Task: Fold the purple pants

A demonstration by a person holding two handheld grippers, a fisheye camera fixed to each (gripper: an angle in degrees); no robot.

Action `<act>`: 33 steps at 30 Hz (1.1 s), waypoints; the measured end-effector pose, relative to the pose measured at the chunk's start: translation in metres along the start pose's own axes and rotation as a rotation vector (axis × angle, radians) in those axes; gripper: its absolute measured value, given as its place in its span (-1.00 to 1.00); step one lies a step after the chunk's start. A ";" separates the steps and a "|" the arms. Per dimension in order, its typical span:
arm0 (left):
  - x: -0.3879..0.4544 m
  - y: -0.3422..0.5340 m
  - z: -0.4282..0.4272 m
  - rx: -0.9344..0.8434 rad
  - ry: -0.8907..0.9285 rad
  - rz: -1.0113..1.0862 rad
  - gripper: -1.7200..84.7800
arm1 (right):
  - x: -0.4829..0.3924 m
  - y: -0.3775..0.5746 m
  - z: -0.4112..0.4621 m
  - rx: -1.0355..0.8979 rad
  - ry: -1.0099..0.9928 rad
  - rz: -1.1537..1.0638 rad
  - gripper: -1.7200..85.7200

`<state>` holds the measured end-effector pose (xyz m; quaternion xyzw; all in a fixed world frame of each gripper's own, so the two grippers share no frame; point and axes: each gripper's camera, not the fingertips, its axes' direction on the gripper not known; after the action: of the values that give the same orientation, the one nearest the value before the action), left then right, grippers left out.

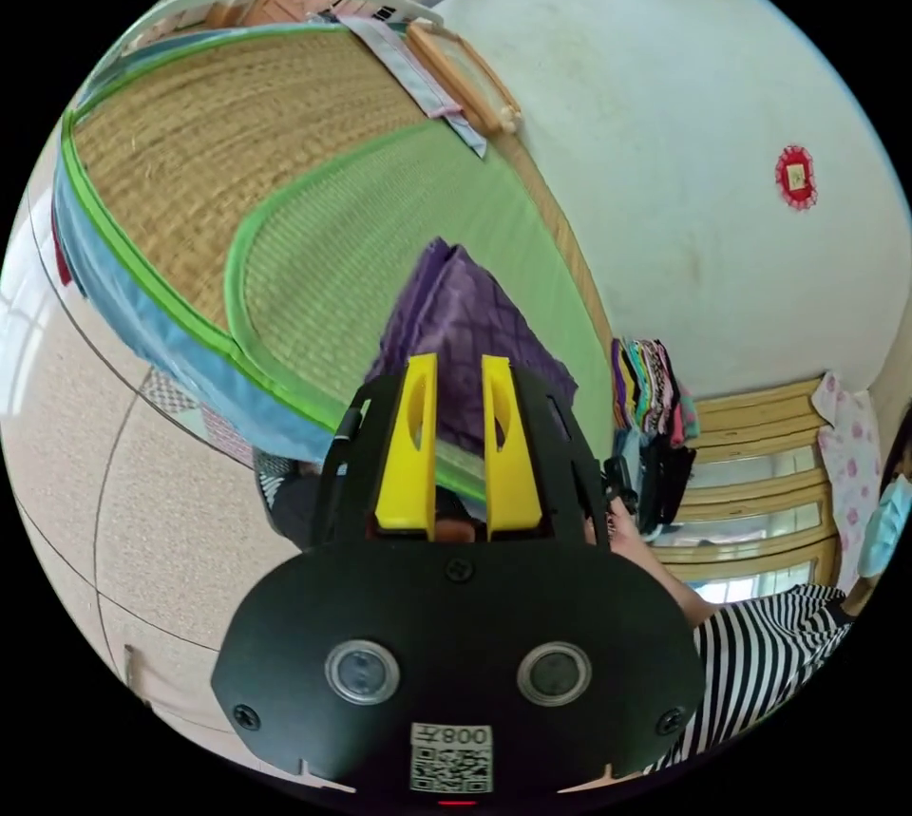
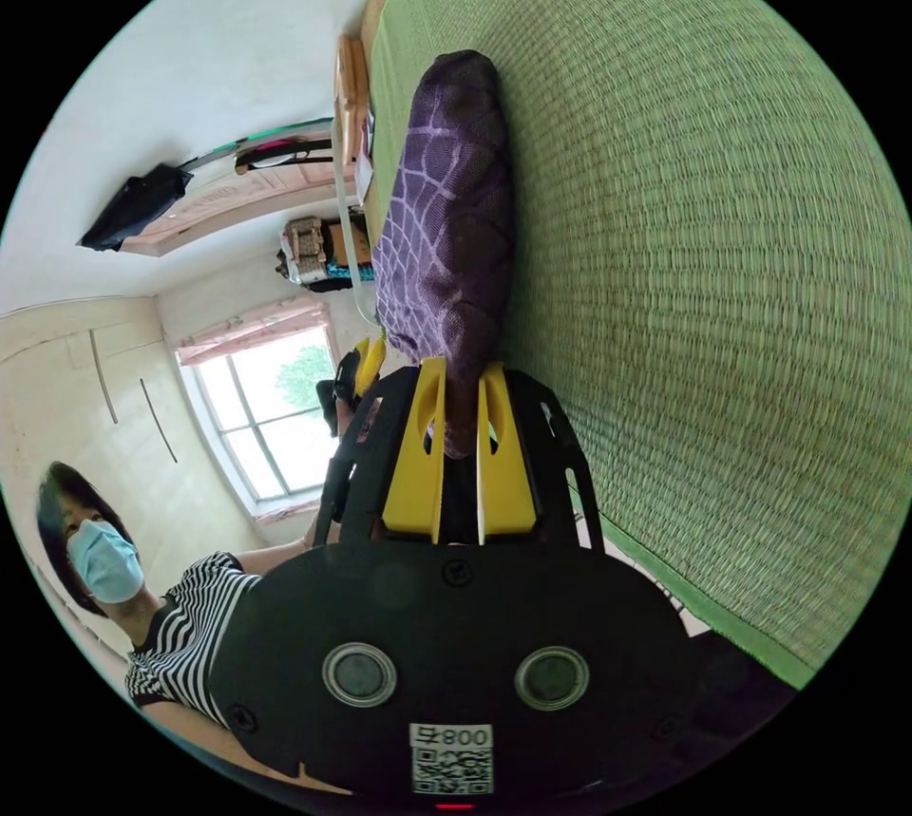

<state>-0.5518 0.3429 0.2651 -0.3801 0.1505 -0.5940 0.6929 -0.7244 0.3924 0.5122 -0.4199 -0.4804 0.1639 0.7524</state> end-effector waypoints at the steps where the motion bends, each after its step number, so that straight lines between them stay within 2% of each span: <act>1: 0.004 -0.006 0.000 -0.012 -0.005 0.008 -0.74 | 0.003 0.000 0.001 -0.001 0.002 0.000 -0.84; 7: 0.031 -0.025 0.021 -0.201 -0.016 0.038 -0.62 | 0.034 -0.004 0.011 -0.003 0.080 -0.031 -0.82; 14: 0.085 -0.022 0.021 -0.249 -0.005 0.108 -0.63 | 0.081 -0.007 0.017 0.028 0.216 -0.056 -0.78; 19: 0.125 -0.018 0.027 -0.309 -0.044 0.108 -0.71 | 0.131 -0.011 0.026 0.036 0.176 -0.047 -0.80; 27: 0.210 -0.003 0.019 -0.271 0.099 0.104 -0.79 | 0.224 0.008 0.014 0.073 0.018 -0.054 -0.88; 33: 0.317 0.013 0.024 -0.309 0.169 0.216 -0.80 | 0.275 0.035 -0.016 0.091 -0.024 -0.147 -0.91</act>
<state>-0.4473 0.0543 0.3488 -0.4122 0.3372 -0.5158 0.6711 -0.5719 0.5848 0.6424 -0.3471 -0.5110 0.1351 0.7747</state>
